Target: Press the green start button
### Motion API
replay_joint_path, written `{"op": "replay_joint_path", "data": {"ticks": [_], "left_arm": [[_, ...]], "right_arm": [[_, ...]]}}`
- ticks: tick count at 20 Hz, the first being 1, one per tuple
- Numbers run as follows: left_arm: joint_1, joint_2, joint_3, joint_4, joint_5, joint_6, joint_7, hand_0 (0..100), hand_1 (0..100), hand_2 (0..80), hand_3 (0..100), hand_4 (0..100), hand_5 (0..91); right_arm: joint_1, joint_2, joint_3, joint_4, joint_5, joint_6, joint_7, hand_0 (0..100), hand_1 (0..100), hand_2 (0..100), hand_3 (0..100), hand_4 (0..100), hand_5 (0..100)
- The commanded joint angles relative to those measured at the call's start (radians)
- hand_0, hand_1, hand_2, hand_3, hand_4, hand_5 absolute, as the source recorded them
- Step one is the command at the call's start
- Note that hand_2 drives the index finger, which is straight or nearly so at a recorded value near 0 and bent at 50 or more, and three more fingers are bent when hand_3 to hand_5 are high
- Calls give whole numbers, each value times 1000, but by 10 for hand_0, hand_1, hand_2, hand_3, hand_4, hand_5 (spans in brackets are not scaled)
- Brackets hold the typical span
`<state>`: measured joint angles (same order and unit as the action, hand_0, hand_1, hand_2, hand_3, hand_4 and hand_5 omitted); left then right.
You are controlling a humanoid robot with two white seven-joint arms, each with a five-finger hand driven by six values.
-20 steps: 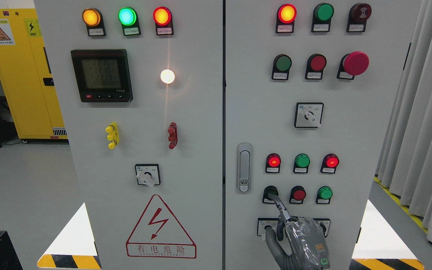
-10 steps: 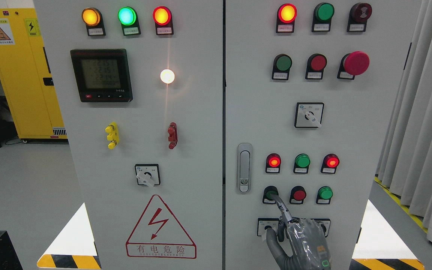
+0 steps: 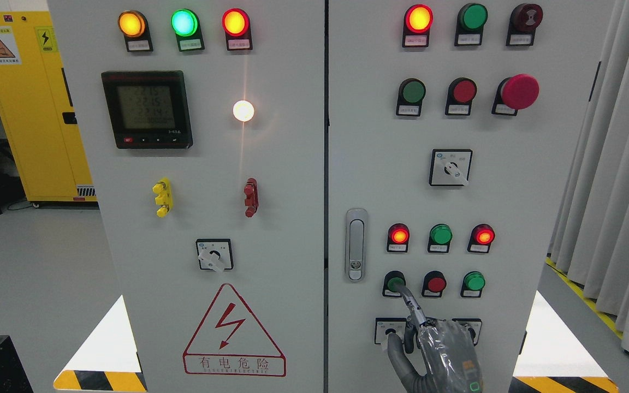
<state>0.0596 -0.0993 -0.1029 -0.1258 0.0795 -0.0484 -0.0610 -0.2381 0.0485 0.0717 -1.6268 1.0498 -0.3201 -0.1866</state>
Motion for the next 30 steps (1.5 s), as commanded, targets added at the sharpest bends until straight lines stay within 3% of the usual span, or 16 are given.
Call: {"op": "replay_joint_path", "data": {"ticks": [1,5,8,10,12,13,14,15,19,23,30], "left_arm": [[0,0,0,0,0,1,1,120,556,0,0,0,0],[0,0,0,0,0,1,1,120,556,0,0,0,0],[0,1,0,0,0,1,3,120,556,0,0,0,0],[0,0,0,0,0,1,1,120,556,0,0,0,0],[0,1,0,0,-1,1,1,120,556,0,0,0,0],[0,0,0,0,0,1,1,120,556,0,0,0,0],[0,1,-1,0,0,1,1,120,556,0,0,0,0],[0,0,0,0,0,1,1,120,556,0,0,0,0],[0,0,0,0,0,1,1,120,556,0,0,0,0],[0,0,0,0,0,1,1,120,556,0,0,0,0],[0,0,0,0,0,1,1,120,556,0,0,0,0]], "right_arm": [[16,1,-7,-56,-5,-14,-10,745,875,0,890,951,1000],[52,1,-4,-87,-126,-20,-4,789,878,0,865,935,971],[91,-4,10,-114,-346,-45,18,855,883,0,773,861,847],[131,-6,13,-160,-495,-45,85,813,846,8,564,706,757],[161,-9,14,-188,-609,-43,136,824,833,10,386,522,586],[172,-9,16,-189,-652,-43,142,853,823,0,292,417,441],[178,-10,16,-189,-689,-43,142,856,821,0,269,392,405],[183,-12,16,-189,-729,-43,142,859,814,0,190,300,288],[197,-24,19,-192,-878,-42,148,890,793,0,102,219,187],[227,-30,19,-199,-881,-45,207,840,783,0,24,119,105],[241,-30,34,-229,-881,-48,208,750,767,0,0,70,50]]}}
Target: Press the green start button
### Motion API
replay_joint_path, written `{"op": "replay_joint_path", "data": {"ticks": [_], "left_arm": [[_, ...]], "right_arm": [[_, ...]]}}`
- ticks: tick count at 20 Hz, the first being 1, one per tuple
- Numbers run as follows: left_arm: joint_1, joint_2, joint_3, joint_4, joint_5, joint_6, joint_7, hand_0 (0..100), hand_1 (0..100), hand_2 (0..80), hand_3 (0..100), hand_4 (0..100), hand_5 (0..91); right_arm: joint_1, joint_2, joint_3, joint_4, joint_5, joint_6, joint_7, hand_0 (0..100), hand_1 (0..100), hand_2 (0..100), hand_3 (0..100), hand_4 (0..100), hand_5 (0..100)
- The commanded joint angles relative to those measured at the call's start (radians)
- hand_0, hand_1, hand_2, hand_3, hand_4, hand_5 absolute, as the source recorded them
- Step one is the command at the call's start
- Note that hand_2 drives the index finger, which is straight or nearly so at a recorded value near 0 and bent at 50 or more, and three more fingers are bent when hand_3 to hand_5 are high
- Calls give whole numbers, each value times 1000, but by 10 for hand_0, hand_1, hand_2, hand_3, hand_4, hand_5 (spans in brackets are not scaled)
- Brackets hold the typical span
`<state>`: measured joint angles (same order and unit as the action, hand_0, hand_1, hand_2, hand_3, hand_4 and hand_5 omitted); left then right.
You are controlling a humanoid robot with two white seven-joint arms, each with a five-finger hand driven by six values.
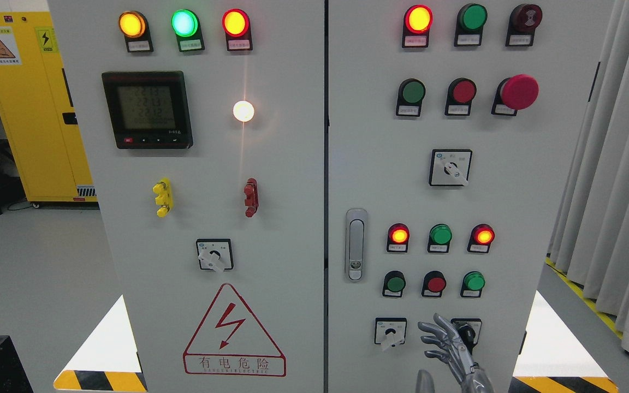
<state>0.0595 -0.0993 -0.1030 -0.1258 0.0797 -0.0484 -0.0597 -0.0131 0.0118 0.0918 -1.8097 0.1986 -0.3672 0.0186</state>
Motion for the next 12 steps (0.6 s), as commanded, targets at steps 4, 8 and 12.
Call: {"op": "replay_joint_path", "data": {"ticks": [4,8,12], "left_arm": [[0,0,0,0,0,1,0,120,556,0,0,0,0],[0,0,-1,0,0,1,0,120,556,0,0,0,0],[-1,1,0,0,0,1,0,120,556,0,0,0,0]], "right_arm": [[16,7,20,-50,-30,-1,4,731,766,0,0,70,46],[16,5,32,-50,-30,-1,4,693,765,0,0,71,44],[15,-1,43,-50,-28,-1,4,653,765,0,5,79,45]]}}
